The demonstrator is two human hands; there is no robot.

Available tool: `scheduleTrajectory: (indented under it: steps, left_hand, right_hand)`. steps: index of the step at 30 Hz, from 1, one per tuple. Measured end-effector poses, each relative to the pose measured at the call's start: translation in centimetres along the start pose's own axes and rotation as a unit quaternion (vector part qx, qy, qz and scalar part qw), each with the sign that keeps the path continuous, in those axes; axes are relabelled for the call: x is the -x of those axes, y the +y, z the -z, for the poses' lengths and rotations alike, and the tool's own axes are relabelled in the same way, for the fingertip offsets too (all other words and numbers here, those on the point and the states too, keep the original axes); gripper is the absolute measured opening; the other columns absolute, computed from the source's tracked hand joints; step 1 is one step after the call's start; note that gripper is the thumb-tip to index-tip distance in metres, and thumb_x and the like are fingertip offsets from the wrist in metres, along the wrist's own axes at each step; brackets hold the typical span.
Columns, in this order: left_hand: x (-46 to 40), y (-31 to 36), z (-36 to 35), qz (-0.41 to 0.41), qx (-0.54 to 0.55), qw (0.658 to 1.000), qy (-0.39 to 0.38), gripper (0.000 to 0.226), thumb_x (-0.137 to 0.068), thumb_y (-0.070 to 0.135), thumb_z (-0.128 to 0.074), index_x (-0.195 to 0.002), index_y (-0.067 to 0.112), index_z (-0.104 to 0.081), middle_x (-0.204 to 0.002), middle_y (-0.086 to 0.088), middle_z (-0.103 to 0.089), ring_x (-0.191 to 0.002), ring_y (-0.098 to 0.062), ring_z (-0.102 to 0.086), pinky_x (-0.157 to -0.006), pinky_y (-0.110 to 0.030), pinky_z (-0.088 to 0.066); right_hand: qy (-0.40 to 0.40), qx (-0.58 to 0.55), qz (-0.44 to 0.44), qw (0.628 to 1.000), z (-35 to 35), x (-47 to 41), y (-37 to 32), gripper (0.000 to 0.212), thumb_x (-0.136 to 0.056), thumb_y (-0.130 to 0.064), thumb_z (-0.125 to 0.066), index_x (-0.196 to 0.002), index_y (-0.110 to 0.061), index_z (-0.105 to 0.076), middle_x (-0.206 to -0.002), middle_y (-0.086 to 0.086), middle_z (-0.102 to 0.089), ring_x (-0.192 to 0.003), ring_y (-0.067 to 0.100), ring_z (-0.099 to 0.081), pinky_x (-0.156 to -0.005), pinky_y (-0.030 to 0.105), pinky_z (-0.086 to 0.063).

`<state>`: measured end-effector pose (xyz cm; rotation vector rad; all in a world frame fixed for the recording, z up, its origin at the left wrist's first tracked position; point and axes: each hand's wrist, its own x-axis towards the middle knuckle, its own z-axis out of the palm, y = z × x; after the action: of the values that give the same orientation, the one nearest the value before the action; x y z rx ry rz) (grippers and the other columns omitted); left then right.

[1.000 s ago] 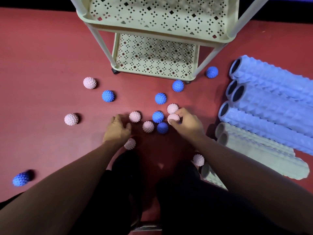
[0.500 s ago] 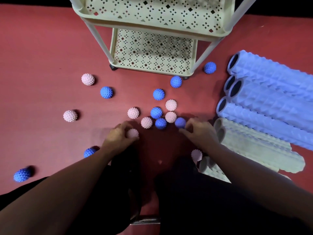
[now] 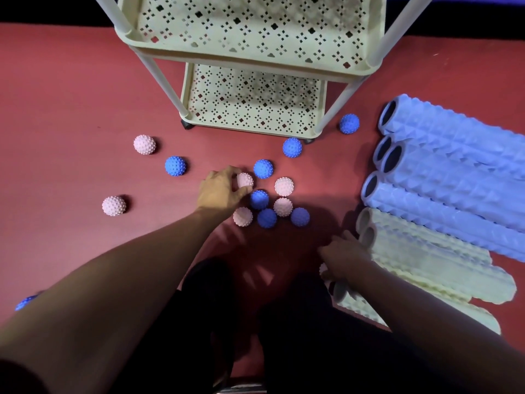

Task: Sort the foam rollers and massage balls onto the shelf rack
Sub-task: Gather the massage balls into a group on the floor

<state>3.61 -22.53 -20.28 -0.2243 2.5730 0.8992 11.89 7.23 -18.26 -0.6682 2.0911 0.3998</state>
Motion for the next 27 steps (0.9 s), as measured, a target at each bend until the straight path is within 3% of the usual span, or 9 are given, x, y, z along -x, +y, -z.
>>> scheduleTrajectory:
  steps: [2, 4, 7, 10, 12, 17, 22, 25, 27]
  left_hand:
    - [-0.5, -0.2, -0.5, 0.016, -0.006, 1.0, -0.013, 0.05, -0.083, 0.048, -0.072, -0.126, 0.025, -0.059, -0.107, -0.002, -0.071, -0.112, -0.03, -0.057, -0.095, -0.042, -0.046]
    - [-0.7, -0.3, -0.9, 0.031, -0.023, 0.999, -0.024, 0.051, -0.085, 0.049, -0.07, -0.128, 0.026, -0.058, -0.111, -0.004, -0.07, -0.114, -0.031, -0.055, -0.095, -0.041, -0.045]
    - [-1.2, -1.0, -1.3, 0.048, -0.018, 0.998, -0.042, 0.045, -0.087, 0.045, -0.069, -0.125, 0.022, -0.059, -0.112, -0.007, -0.069, -0.113, -0.032, -0.057, -0.094, -0.041, -0.047]
    - [-1.4, -1.0, -0.8, 0.038, 0.021, 0.996, -0.071, 0.05, -0.089, 0.04, -0.07, -0.131, 0.018, -0.057, -0.123, -0.005, -0.067, -0.119, -0.027, -0.059, -0.1, -0.037, -0.047]
    - [-1.2, -1.0, -0.4, 0.037, 0.037, 0.996, -0.072, 0.056, -0.088, 0.045, -0.069, -0.135, 0.019, -0.054, -0.128, -0.003, -0.065, -0.119, -0.023, -0.059, -0.104, -0.037, -0.046]
    - [-0.4, -2.7, 1.0, 0.034, 0.035, 0.998, -0.027, 0.048, -0.087, 0.045, -0.069, -0.126, 0.022, -0.057, -0.11, -0.005, -0.06, -0.101, -0.028, -0.063, -0.097, -0.04, -0.049]
    - [-0.8, -4.2, 2.0, -0.006, -0.031, 0.998, 0.063, 0.05, -0.087, 0.048, -0.06, -0.125, 0.016, -0.059, -0.11, -0.014, -0.055, -0.106, -0.035, -0.052, -0.099, -0.041, -0.041]
    - [-0.9, -4.0, 1.5, 0.001, -0.017, 0.996, 0.083, 0.048, -0.088, 0.046, -0.061, -0.123, 0.013, -0.059, -0.111, -0.015, -0.054, -0.105, -0.035, -0.054, -0.098, -0.041, -0.042]
    - [-0.9, -3.6, 1.1, 0.015, 0.013, 0.996, 0.085, 0.042, -0.091, 0.036, -0.068, -0.125, 0.013, -0.059, -0.114, -0.014, -0.052, -0.108, -0.033, -0.054, -0.101, -0.039, -0.041]
  right_hand:
    - [-0.014, -0.029, 0.006, 0.999, 0.5, -0.1, 0.2, 0.034, -0.08, -0.049, -0.065, -0.105, -0.026, -0.065, -0.108, -0.001, -0.069, -0.11, 0.022, -0.057, -0.095, 0.039, -0.032]
    - [-0.004, -0.189, -0.034, 0.981, 1.6, -0.5, 0.8, 0.032, -0.077, -0.054, -0.066, -0.096, -0.029, -0.065, -0.101, -0.004, -0.071, -0.102, 0.02, -0.064, -0.089, 0.035, -0.042]
    - [0.107, -0.491, -0.125, 0.856, 3.6, -1.4, 2.6, 0.026, -0.074, -0.051, -0.076, -0.084, -0.028, -0.066, -0.087, -0.009, -0.07, -0.085, 0.012, -0.067, -0.081, 0.031, -0.052]
    - [0.249, -0.643, -0.178, 0.702, 5.3, -3.6, 3.6, 0.019, -0.077, -0.037, -0.079, -0.085, -0.022, -0.071, -0.09, -0.008, -0.073, -0.093, 0.012, -0.07, -0.091, 0.031, -0.052]
    - [0.276, -0.654, -0.22, 0.669, 6.1, -5.4, 3.8, 0.023, -0.08, -0.04, -0.077, -0.089, -0.02, -0.07, -0.092, -0.008, -0.073, -0.097, 0.013, -0.069, -0.091, 0.028, -0.051]
    - [0.197, -0.507, -0.202, 0.815, 7.1, -7.9, 4.0, 0.045, -0.079, -0.064, -0.062, -0.104, -0.029, -0.073, -0.107, -0.007, -0.074, -0.108, 0.017, -0.067, -0.097, 0.034, -0.051]
    - [0.349, -0.419, -0.289, 0.787, 10.9, -8.5, 9.7, 0.041, -0.086, -0.059, -0.06, -0.11, -0.027, -0.067, -0.13, 0.006, -0.054, -0.118, 0.027, -0.056, -0.098, 0.036, -0.047]
    - [0.306, -0.375, -0.278, 0.83, 12.4, -9.5, 13.3, 0.064, -0.088, -0.042, -0.068, -0.143, -0.023, -0.043, -0.155, 0.01, -0.025, -0.137, 0.035, -0.039, -0.109, 0.042, -0.037]
    - [0.242, -0.358, -0.233, 0.871, 13.0, -10.5, 14.8, 0.078, -0.091, -0.035, -0.068, -0.156, -0.025, -0.026, -0.165, 0.009, -0.006, -0.148, 0.027, -0.027, -0.117, 0.036, -0.028]
